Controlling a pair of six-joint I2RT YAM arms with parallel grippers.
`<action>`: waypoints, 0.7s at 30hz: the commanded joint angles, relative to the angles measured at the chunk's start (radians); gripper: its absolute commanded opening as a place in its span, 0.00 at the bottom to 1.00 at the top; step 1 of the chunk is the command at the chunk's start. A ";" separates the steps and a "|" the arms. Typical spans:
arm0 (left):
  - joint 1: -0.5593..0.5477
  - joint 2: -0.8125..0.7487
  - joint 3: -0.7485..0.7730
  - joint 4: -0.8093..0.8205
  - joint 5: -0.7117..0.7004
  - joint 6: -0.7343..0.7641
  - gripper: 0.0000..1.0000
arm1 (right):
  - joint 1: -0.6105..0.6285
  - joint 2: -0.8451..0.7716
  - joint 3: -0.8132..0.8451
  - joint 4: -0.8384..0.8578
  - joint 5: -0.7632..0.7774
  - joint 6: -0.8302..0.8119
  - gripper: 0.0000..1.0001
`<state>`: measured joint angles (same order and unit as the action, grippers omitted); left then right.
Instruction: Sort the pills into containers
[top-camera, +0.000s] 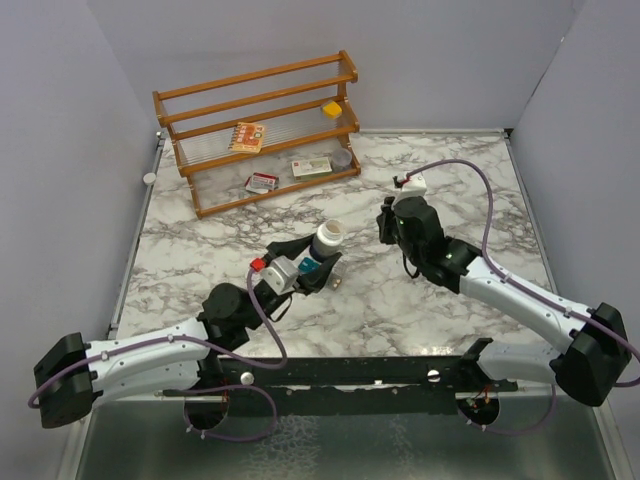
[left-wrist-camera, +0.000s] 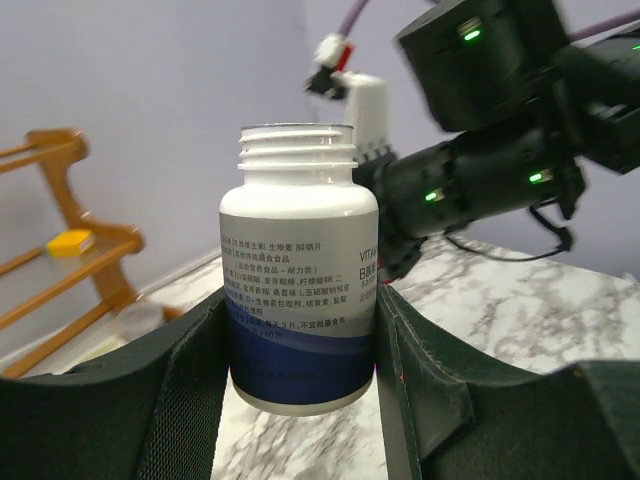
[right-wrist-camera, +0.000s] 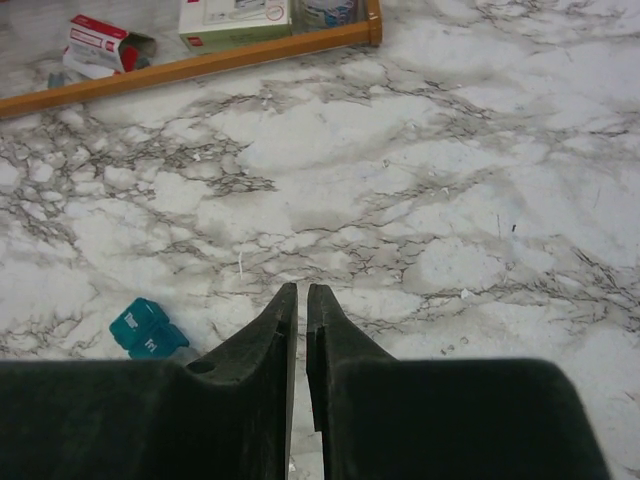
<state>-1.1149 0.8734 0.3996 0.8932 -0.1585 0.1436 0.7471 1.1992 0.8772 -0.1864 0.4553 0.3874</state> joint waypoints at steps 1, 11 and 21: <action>0.000 -0.113 -0.076 -0.023 -0.254 0.003 0.00 | 0.008 -0.004 0.015 0.027 -0.091 -0.043 0.11; 0.020 -0.355 -0.136 -0.167 -0.504 0.143 0.00 | 0.008 -0.010 -0.024 0.064 -0.053 -0.067 0.14; 0.234 -0.354 -0.221 -0.182 -0.353 -0.038 0.00 | 0.008 0.056 -0.076 0.128 -0.086 -0.077 0.16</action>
<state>-1.0069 0.5209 0.2405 0.7071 -0.6102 0.2363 0.7471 1.2221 0.8204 -0.1055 0.3962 0.3164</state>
